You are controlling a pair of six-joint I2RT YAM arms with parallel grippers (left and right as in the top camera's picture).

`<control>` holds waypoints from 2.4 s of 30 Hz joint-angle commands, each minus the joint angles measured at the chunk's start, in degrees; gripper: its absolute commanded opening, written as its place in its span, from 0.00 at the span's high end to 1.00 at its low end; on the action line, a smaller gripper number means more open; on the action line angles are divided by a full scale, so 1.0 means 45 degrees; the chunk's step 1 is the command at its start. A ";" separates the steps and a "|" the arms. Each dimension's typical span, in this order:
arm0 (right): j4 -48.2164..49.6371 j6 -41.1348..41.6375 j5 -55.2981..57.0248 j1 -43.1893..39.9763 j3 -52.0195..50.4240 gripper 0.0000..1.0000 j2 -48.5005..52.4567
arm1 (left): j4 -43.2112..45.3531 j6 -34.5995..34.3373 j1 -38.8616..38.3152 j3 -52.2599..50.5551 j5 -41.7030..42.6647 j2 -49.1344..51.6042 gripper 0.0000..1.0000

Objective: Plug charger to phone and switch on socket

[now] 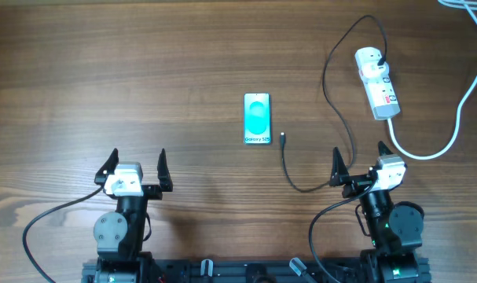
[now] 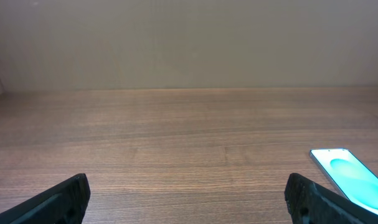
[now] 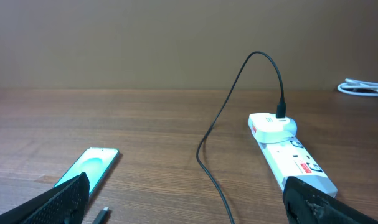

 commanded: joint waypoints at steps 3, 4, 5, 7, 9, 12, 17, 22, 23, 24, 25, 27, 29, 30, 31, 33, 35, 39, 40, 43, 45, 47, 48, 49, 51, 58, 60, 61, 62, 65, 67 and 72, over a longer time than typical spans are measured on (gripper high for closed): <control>0.0034 0.0087 -0.0209 0.0039 -0.0015 0.00 0.0087 | 0.0160 -0.2919 0.0117 -0.0039 0.2492 -0.0058 0.00; 0.0034 0.0092 -0.0209 0.0039 -0.0015 0.00 0.0087 | 0.0155 -0.2919 0.0117 -0.0039 0.2497 -0.0053 0.00; 0.0034 0.0087 -0.0209 0.0039 -0.0015 0.00 0.0087 | 0.0155 -0.2919 0.0117 -0.0039 0.2497 -0.0053 0.00; 0.0034 0.0092 -0.0209 0.0039 -0.0015 0.00 0.0087 | 0.0155 -0.2919 0.0117 -0.0039 0.2497 -0.0053 0.00; 0.0034 0.0087 -0.0209 0.0039 -0.0015 0.00 0.0087 | 0.0155 -0.2919 0.0117 -0.0039 0.2497 -0.0053 0.00; 0.0034 0.0087 -0.0209 0.0039 -0.0015 0.00 0.0087 | 0.0155 -0.2919 0.0117 -0.0039 0.2497 -0.0053 0.00; 0.0034 0.0092 -0.0209 0.0039 -0.0015 0.00 0.0087 | 0.0155 -0.2919 0.0117 -0.0039 0.2497 -0.0053 0.00; 0.0034 0.0092 -0.0209 0.0039 -0.0015 0.00 0.0087 | 0.0155 -0.2919 0.0117 -0.0039 0.2497 -0.0053 0.00; 0.0034 0.0087 -0.0209 0.0039 -0.0015 0.00 0.0087 | 0.0155 -0.2919 0.0117 -0.0039 0.2497 -0.0053 0.00; 0.0034 0.0087 -0.0209 0.0039 -0.0015 0.00 0.0087 | 0.0155 -0.2924 0.0117 -0.0039 0.2501 -0.0053 0.00; 0.0034 0.0092 -0.0209 0.0039 -0.0015 0.00 0.0087 | 0.0155 -0.2919 0.0117 -0.0039 0.2497 -0.0053 0.00; 0.0034 0.0092 -0.0209 0.0039 -0.0015 0.00 0.0087 | 0.0155 -0.2919 0.0117 -0.0039 0.2497 -0.0053 0.00; 0.0034 0.0092 -0.0209 0.0039 -0.0015 0.00 0.0087 | 0.0155 -0.2919 0.0117 -0.0039 0.2497 -0.0053 0.00; 0.0034 0.0087 -0.0209 0.0039 -0.0015 0.00 0.0087 | 0.0214 -0.2914 0.0117 -0.0039 0.2118 -0.0053 0.00; 0.0034 0.0087 -0.0209 0.0039 -0.0015 0.00 0.0087 | 0.0520 -0.2929 0.0117 -0.0039 0.1443 -0.0053 0.00; 0.0034 0.0087 -0.0209 0.0039 -0.0015 0.00 0.0087 | 0.1161 -0.3478 0.0117 -0.0039 0.1987 -0.0053 0.00; 0.0034 0.0087 -0.0209 0.0039 -0.0015 0.00 0.0087 | 0.2001 -0.3594 0.0117 0.0335 0.2535 -0.0053 0.00; 0.0034 0.0087 -0.0209 0.0039 -0.0015 0.01 0.0087 | 0.1117 -0.3191 0.0117 0.2443 0.2497 0.0141 0.00; 0.0034 0.0087 -0.0209 0.0039 -0.0015 0.00 0.0087 | 0.0641 -0.3191 0.0117 0.3434 0.2492 0.0442 0.00; 0.0034 0.0087 -0.0209 0.0039 -0.0015 0.00 0.0087 | -0.0544 -0.3191 0.0117 0.5644 0.2501 0.1690 0.00; 0.0034 0.0087 -0.0209 0.0039 -0.0015 0.00 0.0087 | -0.2098 -0.3191 0.0117 0.7951 0.2516 0.3225 0.00; 0.0034 0.0087 -0.0209 0.0039 -0.0015 0.00 0.0087 | -0.3725 -0.3191 0.0117 1.0200 0.2725 0.4843 0.00; 0.0034 0.0087 -0.0209 0.0039 -0.0015 0.00 0.0087 | -0.4449 -0.3196 0.0112 1.1230 0.2992 0.5615 0.00; 0.0034 0.0087 -0.0209 0.0039 -0.0015 0.00 0.0087 | -0.5372 -0.3196 0.0107 1.2507 0.3541 0.6635 0.00; 0.0034 0.0092 -0.0209 0.0039 -0.0015 0.00 0.0087 | -0.7169 -0.3206 0.0102 1.5115 0.5119 0.8718 0.00; 0.0034 0.0092 -0.0209 0.0039 -0.0015 0.00 0.0087 | -0.9156 -0.3691 -0.2506 1.8914 0.5051 1.3075 0.00; 0.0034 0.0092 -0.0209 0.0039 -0.0015 0.00 0.0087 | -0.9117 -0.4070 -0.4930 1.9118 0.1889 1.4382 0.00; 0.0034 0.0087 -0.0209 0.0039 -0.0015 0.00 0.0087 | -0.9044 -0.4070 -0.6033 1.9118 0.0549 1.5028 0.00; 0.0034 0.0087 -0.0209 0.0039 -0.0015 0.00 0.0087 | -0.8913 -0.4065 -0.6951 1.9118 -0.0656 1.5669 0.00; 0.0034 0.0087 -0.0209 0.0039 -0.0015 0.00 0.0087 | -0.8179 -0.3886 -0.8976 1.9113 -0.3298 1.8039 0.00; 0.0034 0.0087 -0.0209 0.0039 -0.0015 0.00 0.0087 | -0.7922 -0.3866 -0.9457 1.9108 -0.3322 1.9574 0.00; 0.0034 0.0087 -0.0209 0.0039 -0.0015 0.00 0.0087 | -0.6669 -0.4401 -0.9214 1.9108 -0.3021 2.2042 0.00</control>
